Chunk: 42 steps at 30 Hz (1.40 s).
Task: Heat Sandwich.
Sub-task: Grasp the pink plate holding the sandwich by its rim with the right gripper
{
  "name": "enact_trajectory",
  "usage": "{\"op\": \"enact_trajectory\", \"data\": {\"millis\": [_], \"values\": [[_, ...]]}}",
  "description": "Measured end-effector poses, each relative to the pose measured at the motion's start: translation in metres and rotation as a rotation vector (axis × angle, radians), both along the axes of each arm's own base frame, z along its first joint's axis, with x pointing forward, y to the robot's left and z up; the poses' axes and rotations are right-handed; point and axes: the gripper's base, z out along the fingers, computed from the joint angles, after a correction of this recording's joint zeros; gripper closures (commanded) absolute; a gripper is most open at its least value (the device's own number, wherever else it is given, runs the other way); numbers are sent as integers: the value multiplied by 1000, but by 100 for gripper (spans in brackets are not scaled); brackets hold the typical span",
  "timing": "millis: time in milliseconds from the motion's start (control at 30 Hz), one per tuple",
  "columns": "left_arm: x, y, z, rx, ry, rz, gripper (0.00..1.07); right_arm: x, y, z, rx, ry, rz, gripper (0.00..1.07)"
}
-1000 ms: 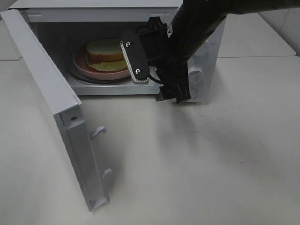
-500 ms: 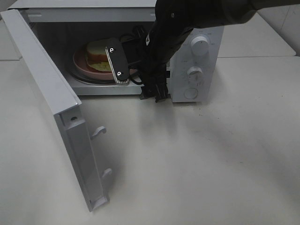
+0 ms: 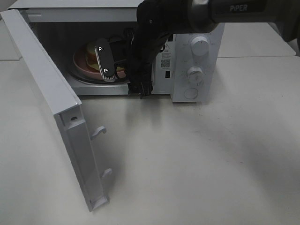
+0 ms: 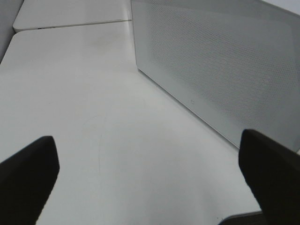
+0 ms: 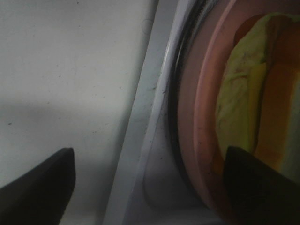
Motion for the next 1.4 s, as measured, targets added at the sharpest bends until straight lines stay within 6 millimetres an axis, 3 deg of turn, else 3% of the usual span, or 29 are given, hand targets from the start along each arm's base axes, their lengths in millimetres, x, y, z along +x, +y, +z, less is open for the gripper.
{"op": "enact_trajectory", "data": {"millis": [433,800,867,933,967,1000,1033,1067,1100,1400], "values": [[0,0,0,0,0,0,5,21,15,-16,22,-6,-27,29],[0,0,0,0,0,0,5,26,19,-23,16,0,-28,34],[0,0,0,0,0,0,5,27,19,-27,12,5,-28,42],[0,0,0,0,0,0,5,26,19,-36,-2,24,-29,61],[0,0,0,0,0,0,5,26,19,-36,-2,24,-29,61],[0,0,0,0,0,0,5,26,19,-38,-5,28,-29,69],[0,0,0,0,0,0,5,27,19,-37,0,19,-28,79],[0,0,0,0,0,0,5,27,19,-36,0,20,-30,98],[0,0,0,0,0,0,5,27,19,-36,-2,28,-34,107],[0,0,0,1,0,1,5,28,21,-33,2,2,-33,107]]}}
